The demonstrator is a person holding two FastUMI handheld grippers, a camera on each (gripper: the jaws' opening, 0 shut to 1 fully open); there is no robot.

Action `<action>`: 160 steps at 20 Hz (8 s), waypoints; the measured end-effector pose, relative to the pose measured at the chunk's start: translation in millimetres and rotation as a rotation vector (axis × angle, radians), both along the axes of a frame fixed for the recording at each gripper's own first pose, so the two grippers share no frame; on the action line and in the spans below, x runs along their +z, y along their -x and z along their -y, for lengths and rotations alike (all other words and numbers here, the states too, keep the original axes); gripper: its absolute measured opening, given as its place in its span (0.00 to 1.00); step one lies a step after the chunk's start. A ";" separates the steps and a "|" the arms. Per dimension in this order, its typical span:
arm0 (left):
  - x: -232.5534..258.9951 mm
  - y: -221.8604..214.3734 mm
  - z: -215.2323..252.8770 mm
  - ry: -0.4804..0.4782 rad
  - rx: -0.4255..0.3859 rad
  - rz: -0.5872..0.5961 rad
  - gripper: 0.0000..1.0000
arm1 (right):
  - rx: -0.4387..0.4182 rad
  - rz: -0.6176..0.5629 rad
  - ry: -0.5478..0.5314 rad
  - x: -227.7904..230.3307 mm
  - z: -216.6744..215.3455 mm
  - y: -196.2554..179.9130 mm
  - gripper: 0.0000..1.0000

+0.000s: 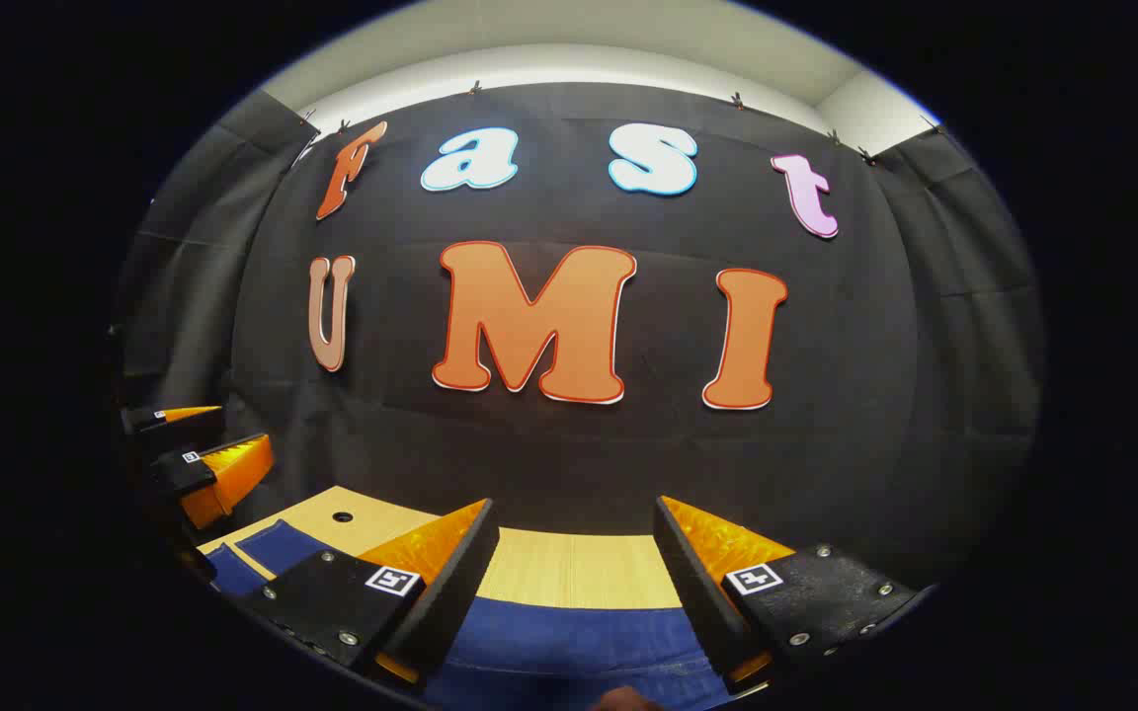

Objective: Grasp the waist and the cuffs of the jeans and fold them to make the two legs overlap; first hold the waist and fold one-third of the jeans toward the cuffs, then hold the cuffs and fold the remaining one-third in the same direction to finish folding.

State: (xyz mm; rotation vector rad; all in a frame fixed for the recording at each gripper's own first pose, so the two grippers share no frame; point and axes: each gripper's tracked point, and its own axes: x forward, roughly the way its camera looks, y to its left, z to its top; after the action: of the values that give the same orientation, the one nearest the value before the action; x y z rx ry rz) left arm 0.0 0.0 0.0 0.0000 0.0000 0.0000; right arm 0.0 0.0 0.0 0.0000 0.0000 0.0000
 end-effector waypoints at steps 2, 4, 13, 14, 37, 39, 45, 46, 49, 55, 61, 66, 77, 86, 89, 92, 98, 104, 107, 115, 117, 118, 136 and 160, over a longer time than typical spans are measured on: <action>-3.9 -1.1 4.4 -0.006 -0.012 -0.010 0.98 | -0.013 -0.009 0.017 -3.2 3.1 -0.6 0.97; -3.3 -1.7 -2.4 -0.014 0.001 -0.011 0.98 | -0.011 0.007 0.014 0.9 4.2 -0.5 0.97; -12.2 -3.6 -12.4 -0.009 0.030 -0.028 0.98 | -0.001 0.018 -0.038 1.6 1.4 -6.3 0.97; -12.3 -3.8 -14.0 -0.015 0.036 -0.027 0.98 | -0.003 0.019 -0.035 2.2 1.0 -6.6 0.97; -105.6 18.2 -128.8 -0.073 0.231 -0.234 0.99 | -0.186 -0.186 -0.027 -72.4 95.0 5.4 0.97; -118.1 23.2 -145.4 -0.051 0.262 -0.267 0.99 | -0.206 -0.213 -0.047 -81.5 106.5 7.1 0.97; -175.5 46.9 -198.7 0.039 0.378 -0.397 0.99 | -0.208 -0.343 -0.204 -129.4 120.5 9.1 0.97; -183.4 50.9 -206.5 0.051 0.397 -0.419 0.99 | -0.213 -0.374 -0.248 -140.2 124.4 11.2 0.97; -207.2 65.0 -229.7 0.098 0.445 -0.468 0.99 | -0.243 -0.434 -0.329 -166.8 135.7 12.8 0.98; -282.5 107.0 -272.1 0.296 0.575 -0.652 0.99 | -0.262 -0.617 -0.482 -228.6 146.2 31.9 0.98; -324.4 123.7 -291.4 0.498 0.625 -0.760 0.98 | -0.293 -0.703 -0.564 -260.6 156.3 49.0 0.99; -354.5 141.6 -291.3 0.716 0.685 -0.848 0.97 | -0.300 -0.772 -0.701 -281.9 159.5 56.0 0.99; -385.8 151.1 -276.9 1.131 0.690 -0.878 0.98 | -0.335 -0.886 -0.900 -315.9 165.4 80.2 0.97; -396.4 134.2 -284.5 1.183 0.605 -0.819 0.95 | -0.374 -0.918 -1.024 -339.7 179.1 98.5 0.97; -393.9 119.7 -287.7 1.186 0.572 -0.782 0.94 | -0.380 -0.904 -1.061 -342.9 181.3 97.2 0.97; -396.6 109.7 -290.2 1.196 0.554 -0.750 0.92 | -0.385 -0.903 -1.089 -346.2 185.4 99.9 0.98; -393.8 111.1 -300.2 1.246 0.537 -0.700 0.72 | -0.417 -0.896 -1.177 -358.5 199.0 104.5 0.98; -406.9 98.3 -301.0 1.289 0.579 -0.708 0.45 | -0.461 -0.901 -1.204 -382.1 211.1 94.2 0.95; -409.0 89.1 -291.7 1.265 0.548 -0.727 0.34 | -0.435 -0.895 -1.216 -385.5 214.8 85.3 0.94; -414.4 69.4 -284.5 1.268 0.547 -0.761 0.07 | -0.487 -0.907 -1.251 -403.0 216.3 80.1 0.53; -417.1 68.2 -284.1 1.253 0.545 -0.767 0.07 | -0.500 -0.906 -1.304 -404.9 210.2 75.7 0.29; -417.4 68.3 -284.2 1.243 0.550 -0.775 0.07 | -0.516 -0.914 -1.316 -409.5 211.7 77.5 0.29; -346.7 91.2 -285.3 1.180 0.577 -0.717 0.01 | -0.471 -0.880 -1.355 -371.2 222.3 83.0 0.06; -328.0 -54.9 -302.3 1.250 0.726 -0.928 0.01 | -0.669 -1.000 -1.411 -309.0 218.2 -6.1 0.06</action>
State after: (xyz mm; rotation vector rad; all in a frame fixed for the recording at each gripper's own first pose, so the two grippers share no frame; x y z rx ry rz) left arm 54.9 302.3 -328.0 -1.2497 0.9279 0.7265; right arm 6.1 -218.2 -309.0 1.4108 0.9998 -0.6686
